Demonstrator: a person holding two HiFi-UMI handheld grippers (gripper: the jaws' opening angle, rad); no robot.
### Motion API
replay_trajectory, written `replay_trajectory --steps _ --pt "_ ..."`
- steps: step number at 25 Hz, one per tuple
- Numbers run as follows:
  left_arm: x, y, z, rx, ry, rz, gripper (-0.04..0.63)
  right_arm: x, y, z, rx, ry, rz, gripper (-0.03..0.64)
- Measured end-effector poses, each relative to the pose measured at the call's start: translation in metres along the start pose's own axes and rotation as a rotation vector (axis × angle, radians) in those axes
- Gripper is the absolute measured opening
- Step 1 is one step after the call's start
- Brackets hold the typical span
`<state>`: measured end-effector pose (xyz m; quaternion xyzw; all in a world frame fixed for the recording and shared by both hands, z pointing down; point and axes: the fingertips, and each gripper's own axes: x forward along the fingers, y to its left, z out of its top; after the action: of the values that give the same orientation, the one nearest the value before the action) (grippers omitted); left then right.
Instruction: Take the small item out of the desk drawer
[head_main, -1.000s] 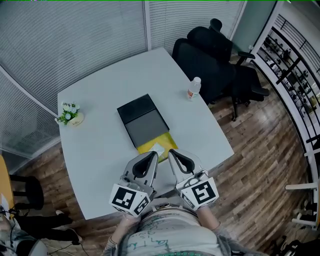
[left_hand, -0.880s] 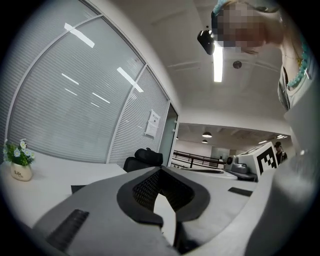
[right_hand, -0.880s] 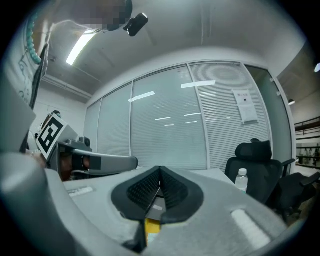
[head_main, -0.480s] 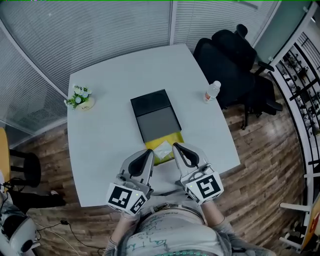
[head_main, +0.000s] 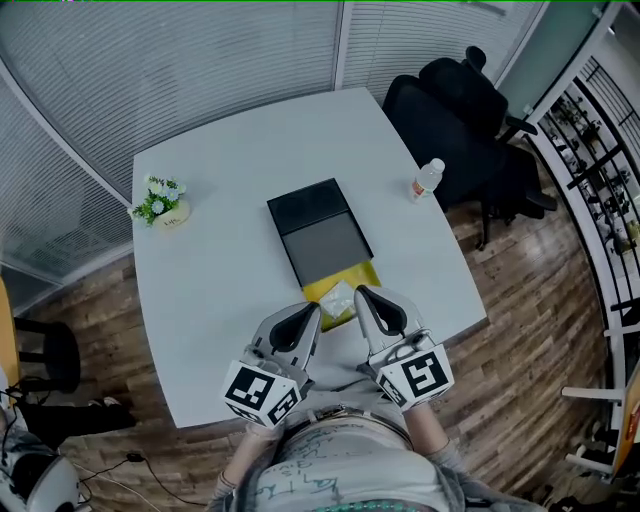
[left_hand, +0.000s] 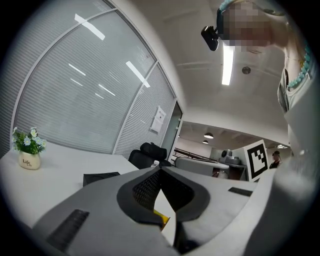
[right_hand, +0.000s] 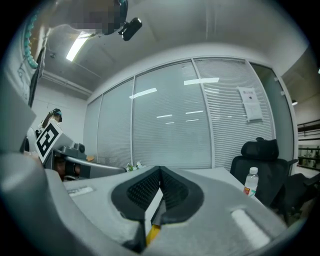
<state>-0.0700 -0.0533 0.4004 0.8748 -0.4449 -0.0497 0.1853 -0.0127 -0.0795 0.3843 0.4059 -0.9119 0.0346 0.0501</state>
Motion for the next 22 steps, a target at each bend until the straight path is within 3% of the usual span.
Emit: replay_trajectory --steps 10,16,22 --pt "-0.007 -0.002 -0.008 -0.014 0.03 -0.069 -0.002 -0.013 0.018 -0.018 0.026 0.019 -0.072 0.002" --pt "0.004 -0.012 -0.011 0.023 0.032 -0.058 -0.002 -0.013 0.005 -0.013 0.013 0.005 -0.025 0.002" --pt "0.025 -0.017 -0.002 0.028 0.004 0.014 -0.002 -0.003 -0.014 -0.003 0.006 0.005 0.071 0.002"
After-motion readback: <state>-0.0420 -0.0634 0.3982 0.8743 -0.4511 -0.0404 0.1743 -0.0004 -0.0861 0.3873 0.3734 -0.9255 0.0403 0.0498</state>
